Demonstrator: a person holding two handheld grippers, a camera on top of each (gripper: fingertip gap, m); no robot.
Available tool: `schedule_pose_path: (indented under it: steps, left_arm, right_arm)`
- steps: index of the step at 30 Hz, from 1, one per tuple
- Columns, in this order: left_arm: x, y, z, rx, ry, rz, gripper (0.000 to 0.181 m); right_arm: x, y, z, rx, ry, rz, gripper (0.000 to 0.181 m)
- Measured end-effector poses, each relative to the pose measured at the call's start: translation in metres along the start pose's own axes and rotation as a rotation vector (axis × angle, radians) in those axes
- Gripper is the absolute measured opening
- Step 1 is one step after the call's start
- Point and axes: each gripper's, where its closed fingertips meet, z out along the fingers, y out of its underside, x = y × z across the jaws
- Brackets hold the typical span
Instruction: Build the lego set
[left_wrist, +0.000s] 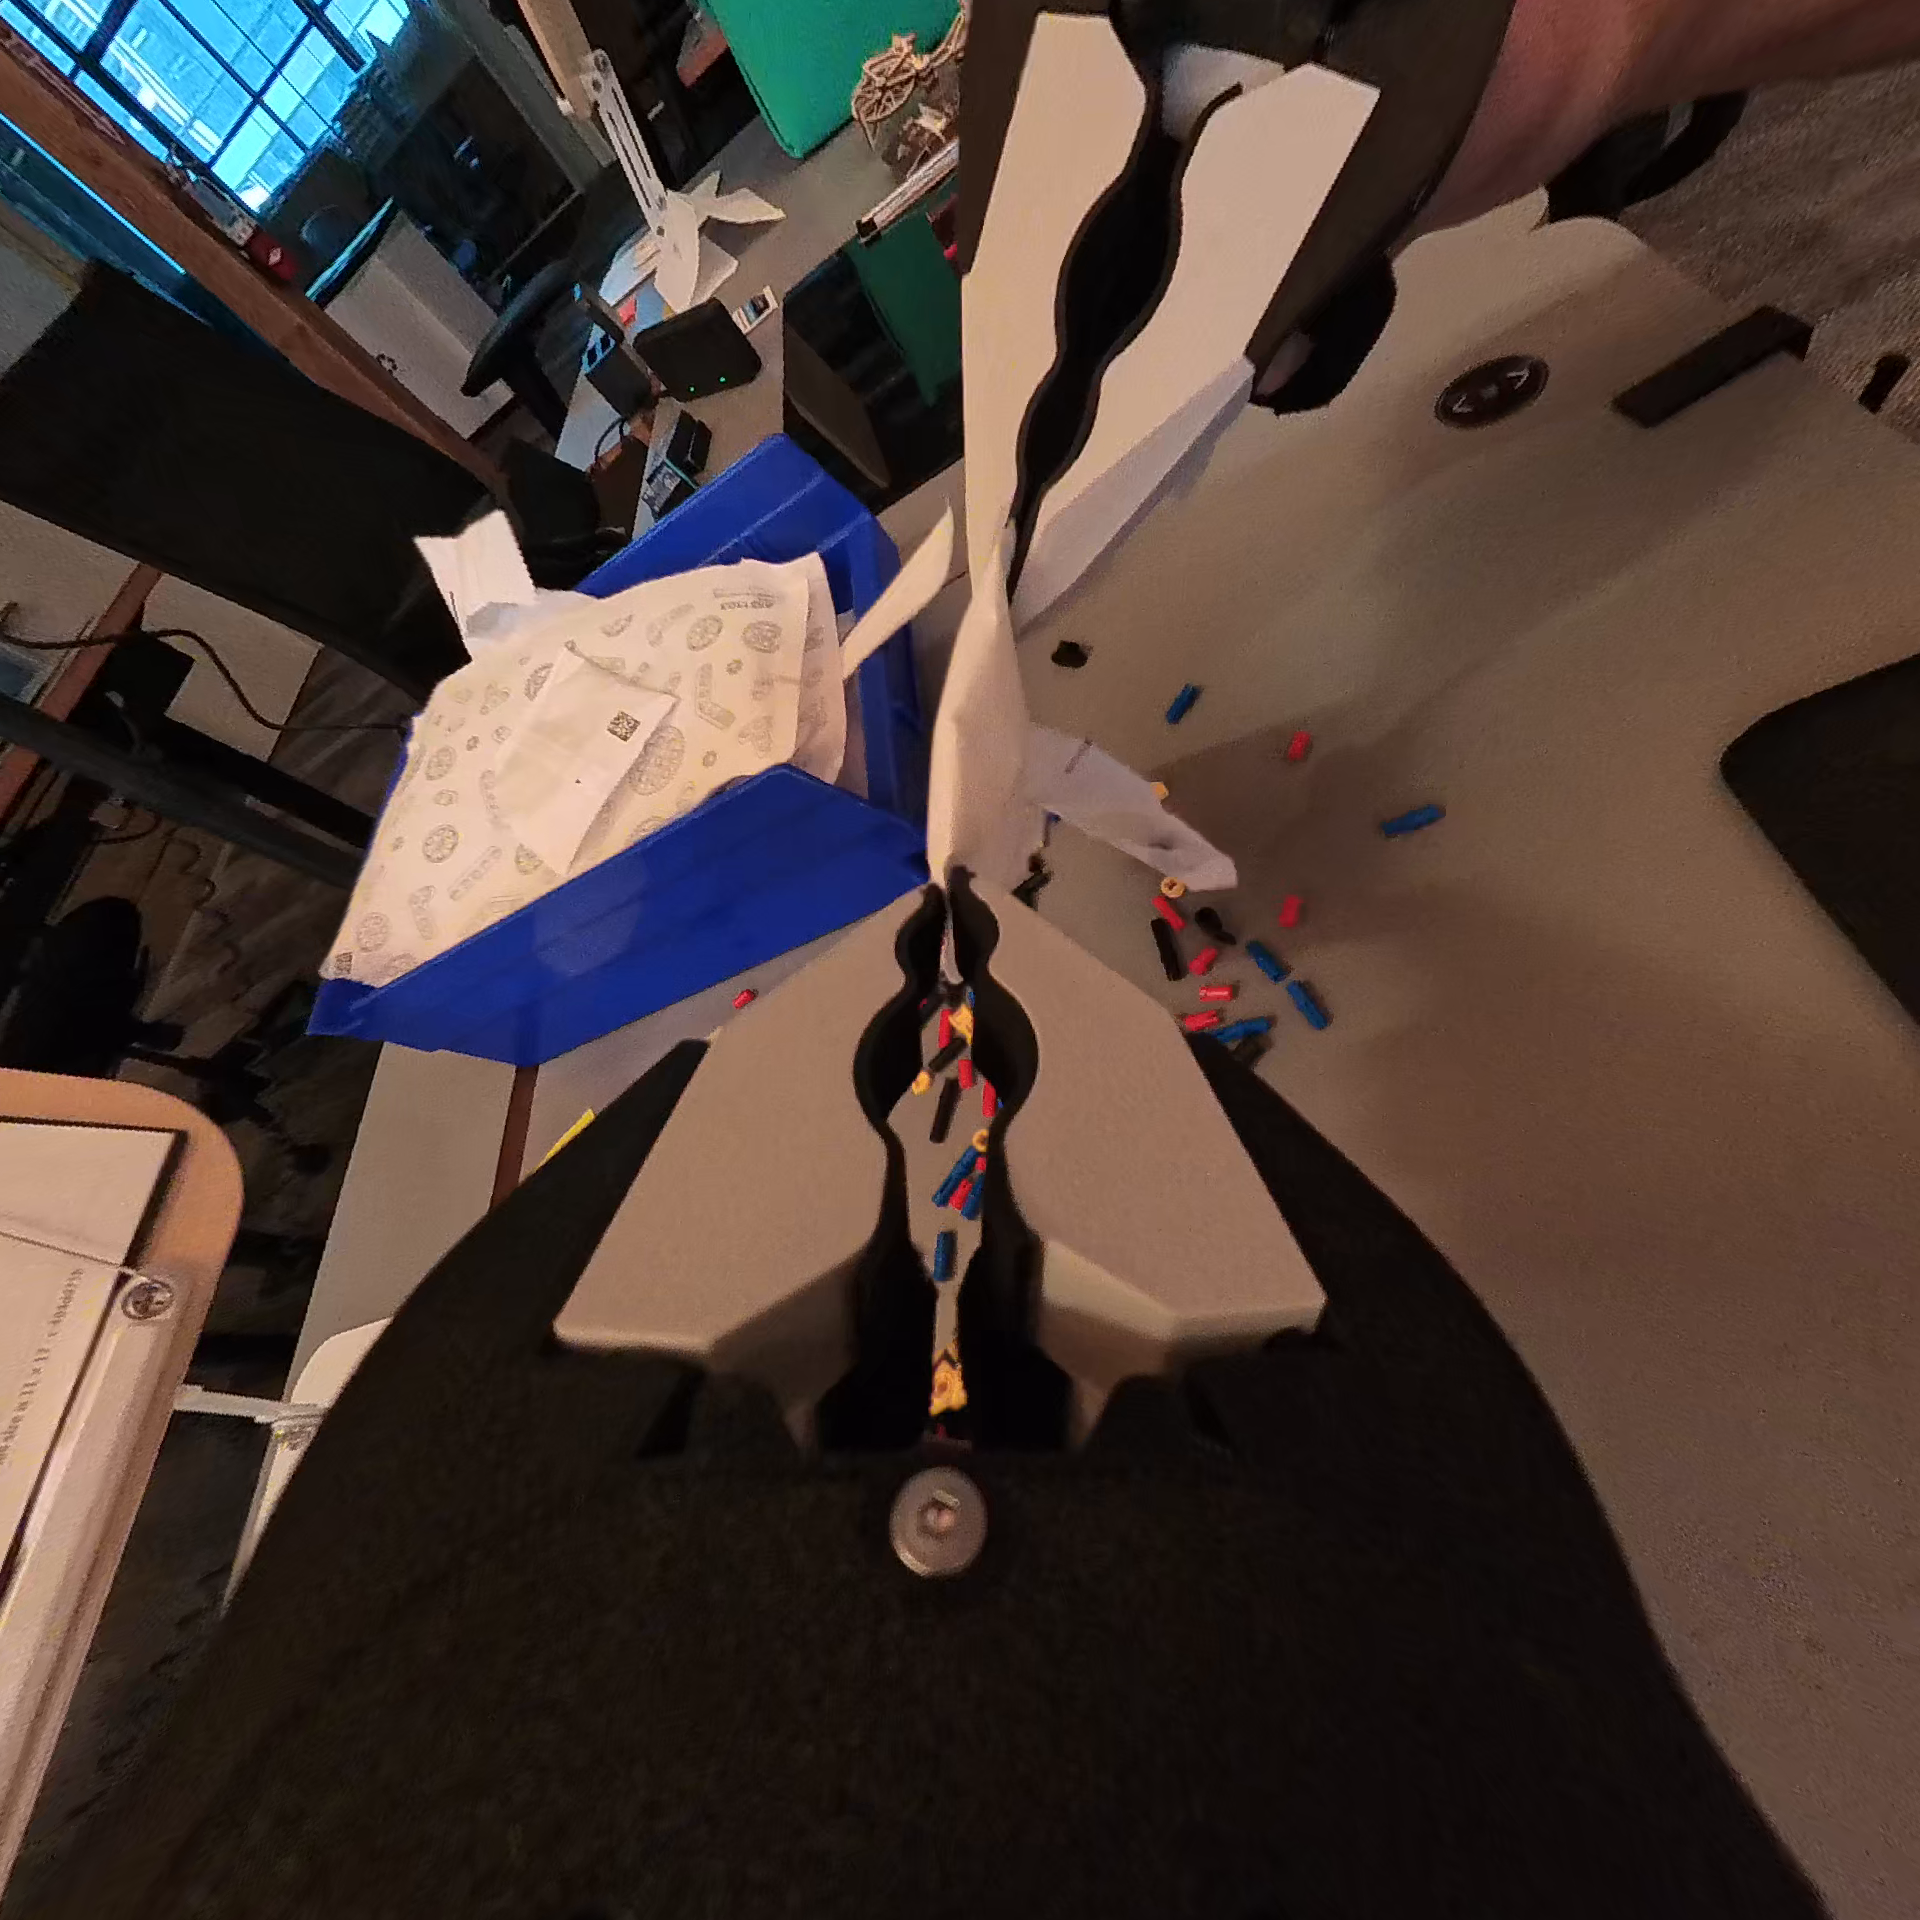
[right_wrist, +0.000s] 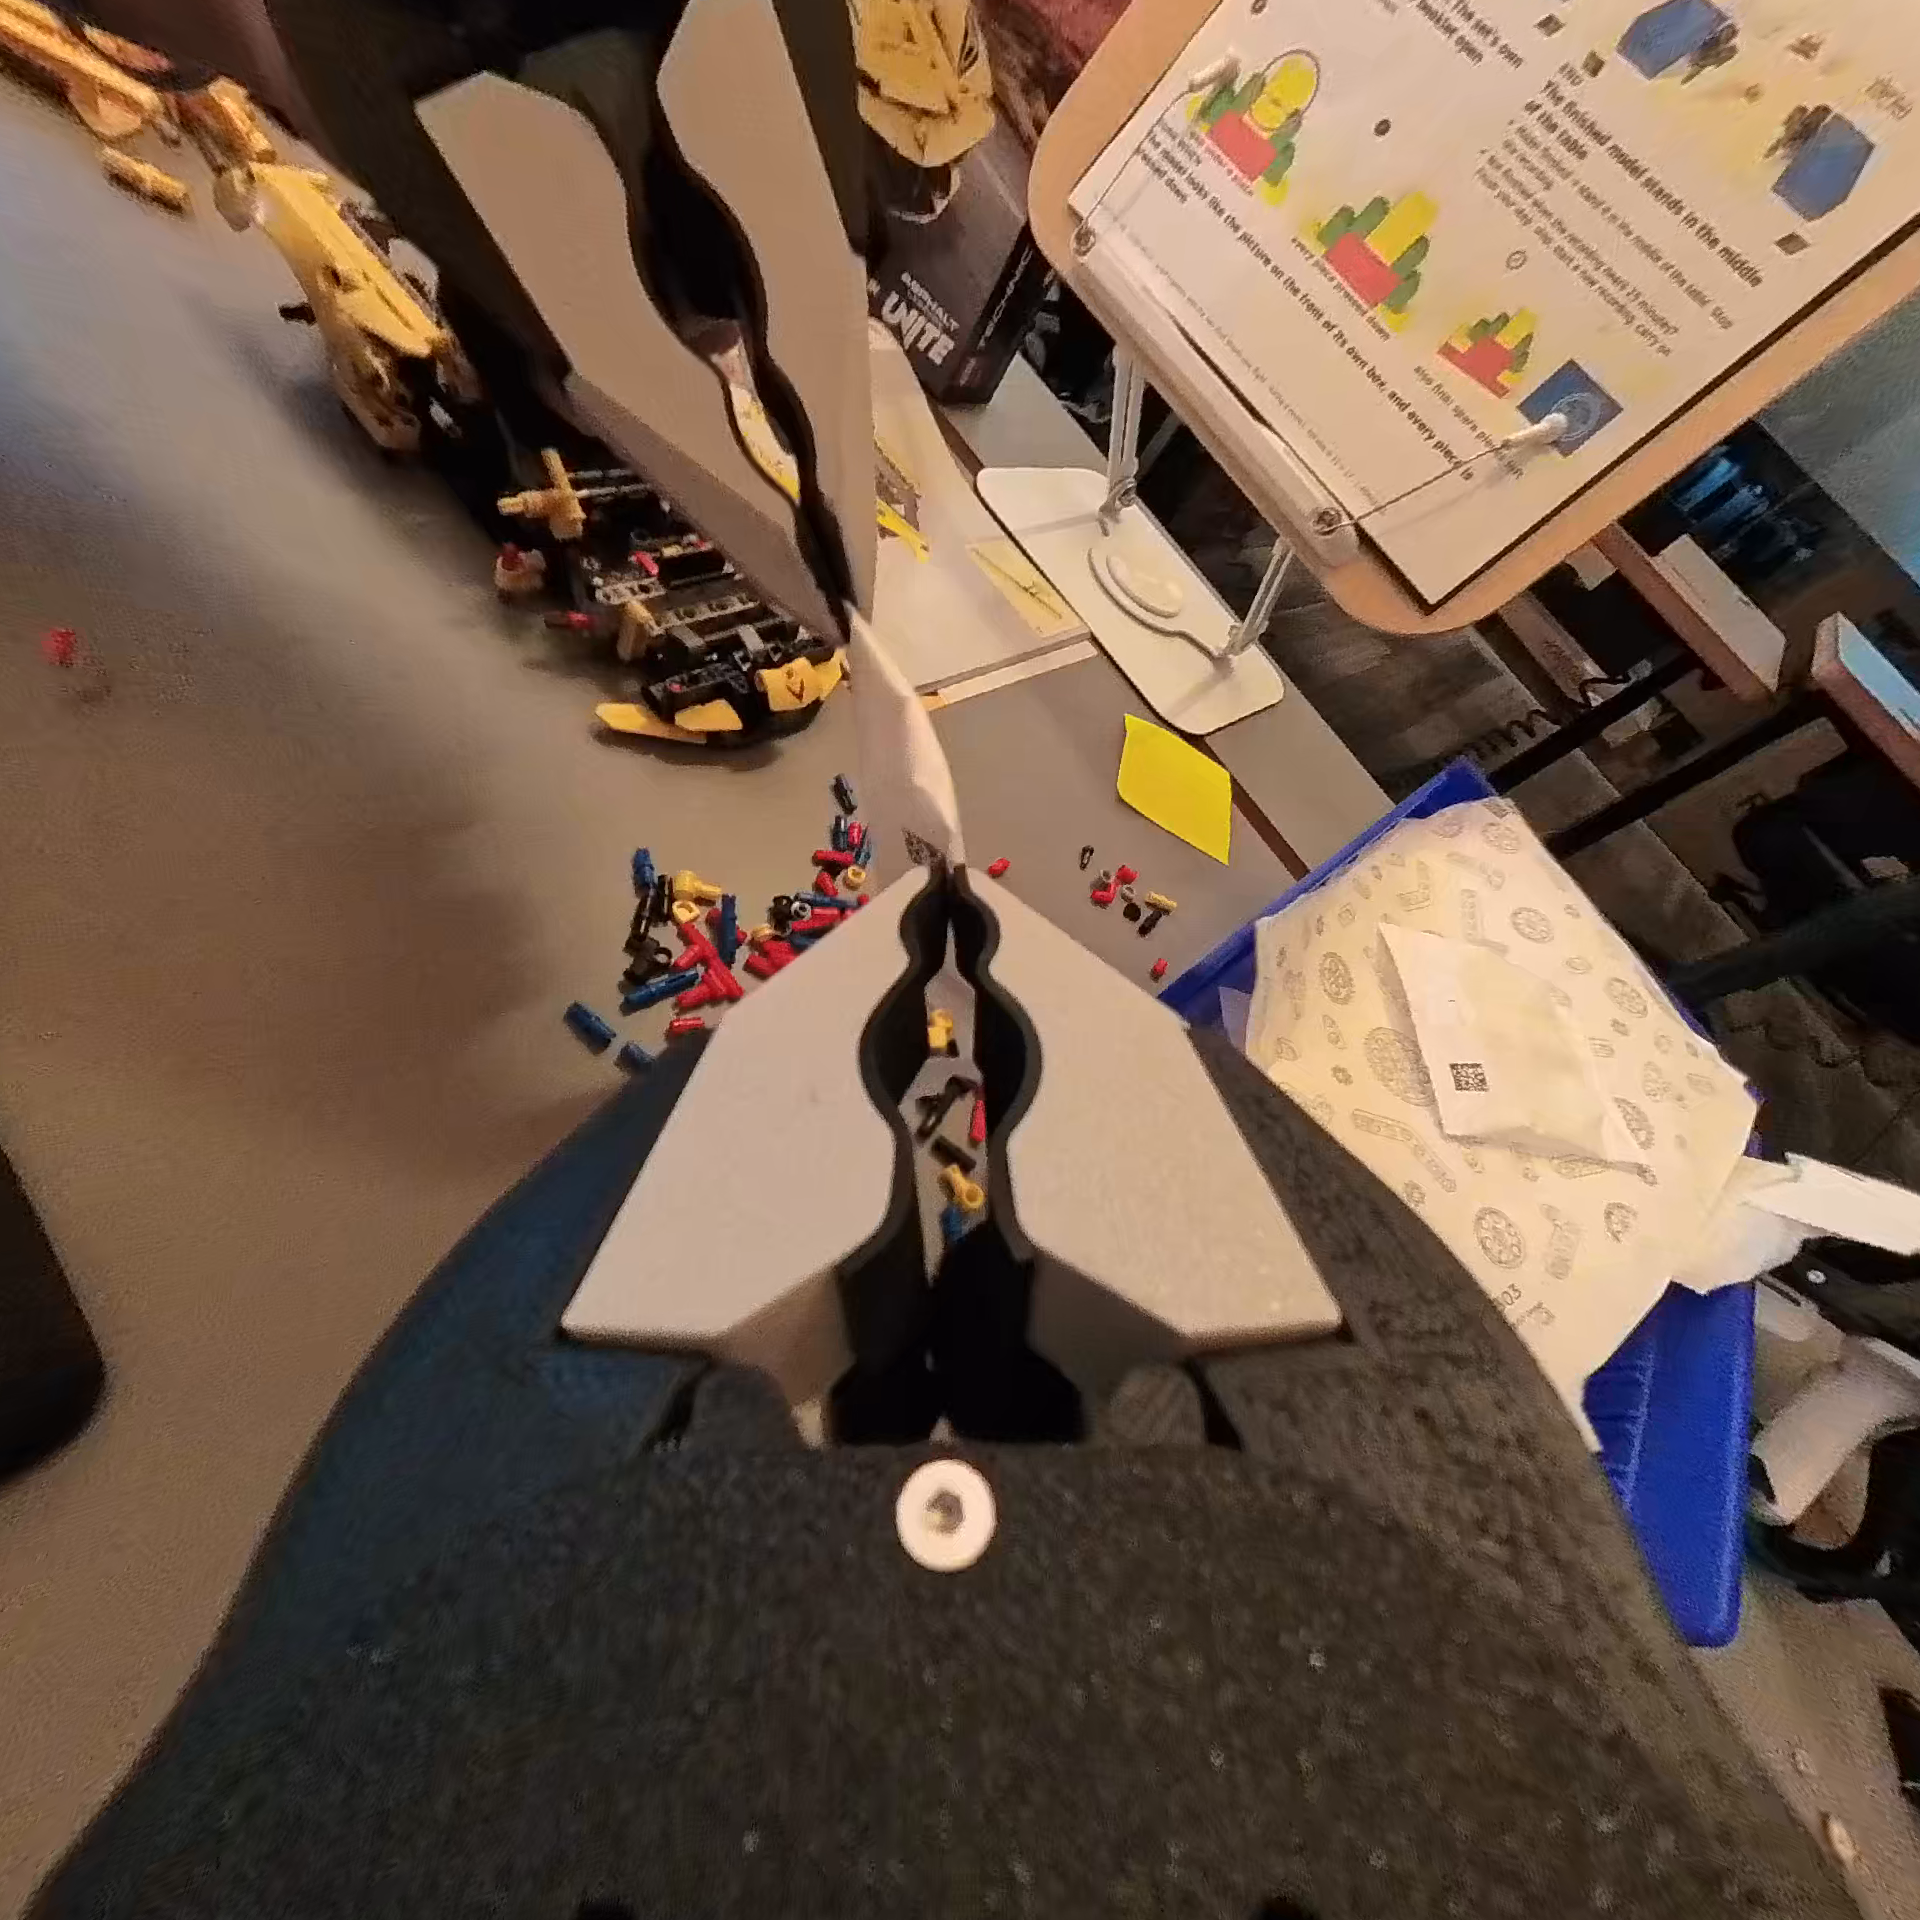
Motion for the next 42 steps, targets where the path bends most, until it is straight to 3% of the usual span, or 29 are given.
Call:
schedule_pose_path:
  steps: [8, 13, 17, 20, 24, 26, 30, 33, 37, 42]
  left_arm:
    - [-0.008, -0.010, 0.000, 0.008, -0.013, 0.008, 0.000]
    - [-0.010, -0.011, -0.009, 0.051, 0.095, -0.158, 0.001]
    - [-0.025, -0.011, -0.014, 0.098, 0.110, -0.300, 0.022]
    - [-0.025, -0.010, -0.017, 0.119, 0.157, -0.346, 0.022]
    - [-0.019, -0.019, -0.013, 0.174, 0.219, -0.407, 0.020]
    - [-0.015, -0.023, -0.009, 0.201, 0.261, -0.447, 0.000]
    - [-0.019, -0.026, -0.003, 0.257, 0.264, -0.579, 0.000]
    - [-0.022, -0.025, -0.005, 0.299, 0.223, -0.619, 0.000]
    - [-0.031, -0.021, -0.017, 0.379, 0.138, -0.643, 0.000]
    - [-0.041, -0.013, -0.027, 0.447, 0.042, -0.661, 0.000]
  right_arm:
    - [0.003, -0.013, 0.004, -0.012, 0.017, -0.032, 0.000]
    - [0.009, -0.014, -0.004, 0.056, -0.038, 0.103, 0.000]
    - [0.014, -0.021, -0.006, 0.129, -0.079, 0.206, 0.000]
    - [0.022, -0.032, -0.013, 0.203, -0.110, 0.290, 0.000]
    - [0.015, -0.037, -0.012, 0.227, -0.276, 0.457, 0.000]
    - [0.015, -0.036, -0.008, 0.238, -0.338, 0.566, 0.000]
    - [0.029, -0.030, -0.006, 0.293, -0.342, 0.715, 0.000]
    - [0.023, -0.024, -0.009, 0.299, -0.342, 0.768, 0.020]
    - [0.001, 0.009, -0.008, 0.163, -0.305, 0.792, 0.034]
    - [-0.025, 0.002, -0.004, 0.221, -0.411, 1.058, 0.049]
